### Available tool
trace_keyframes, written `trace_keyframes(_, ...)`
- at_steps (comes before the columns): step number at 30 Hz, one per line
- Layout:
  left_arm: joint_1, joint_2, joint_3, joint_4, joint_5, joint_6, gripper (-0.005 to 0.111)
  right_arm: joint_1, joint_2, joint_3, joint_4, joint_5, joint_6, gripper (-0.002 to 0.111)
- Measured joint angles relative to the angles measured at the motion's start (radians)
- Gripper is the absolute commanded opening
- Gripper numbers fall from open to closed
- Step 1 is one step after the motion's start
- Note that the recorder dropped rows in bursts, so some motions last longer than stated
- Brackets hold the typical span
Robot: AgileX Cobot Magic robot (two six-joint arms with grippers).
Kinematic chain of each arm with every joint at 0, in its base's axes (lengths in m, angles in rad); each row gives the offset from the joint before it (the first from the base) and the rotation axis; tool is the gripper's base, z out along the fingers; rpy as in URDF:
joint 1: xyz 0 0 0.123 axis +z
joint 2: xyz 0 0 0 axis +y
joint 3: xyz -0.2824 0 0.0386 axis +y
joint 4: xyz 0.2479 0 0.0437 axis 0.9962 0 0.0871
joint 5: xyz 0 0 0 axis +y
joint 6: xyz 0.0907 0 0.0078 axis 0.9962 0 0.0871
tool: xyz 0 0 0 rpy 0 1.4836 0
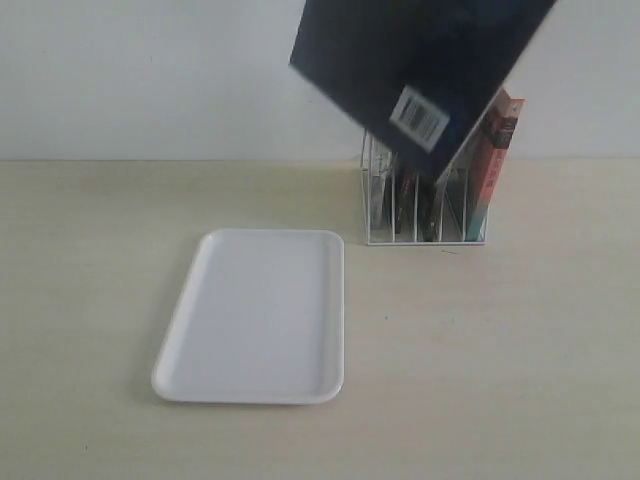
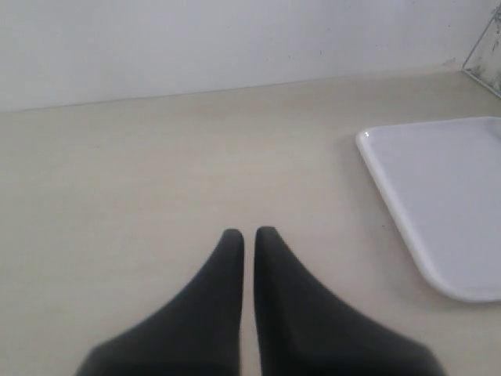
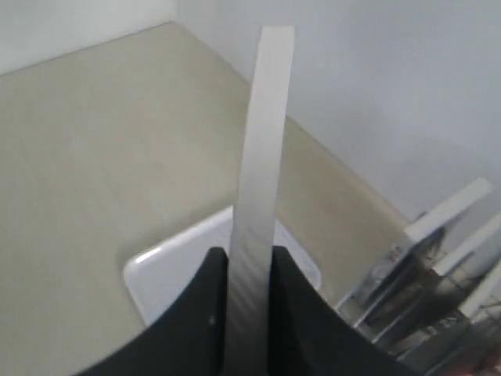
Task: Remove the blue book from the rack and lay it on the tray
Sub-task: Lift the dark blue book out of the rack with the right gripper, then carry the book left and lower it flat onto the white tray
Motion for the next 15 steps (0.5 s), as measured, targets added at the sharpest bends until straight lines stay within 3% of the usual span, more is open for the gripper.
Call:
trace_keyframes(6,0.000,0.000,0.000,0.000,0.000,0.000,0.005,0.020,-0.056,0.269,0.241,0.002,-0.434,0.000)
trace_keyframes(11,0.000,0.000,0.000,0.000,0.000,0.000,0.005,0.125,-0.003,0.363,0.195,-0.011,-0.636,0.000)
trace_keyframes(15,0.000,0.000,0.000,0.000,0.000,0.000,0.005,0.293,0.072,0.372,0.052,-0.072,-0.648,0.000)
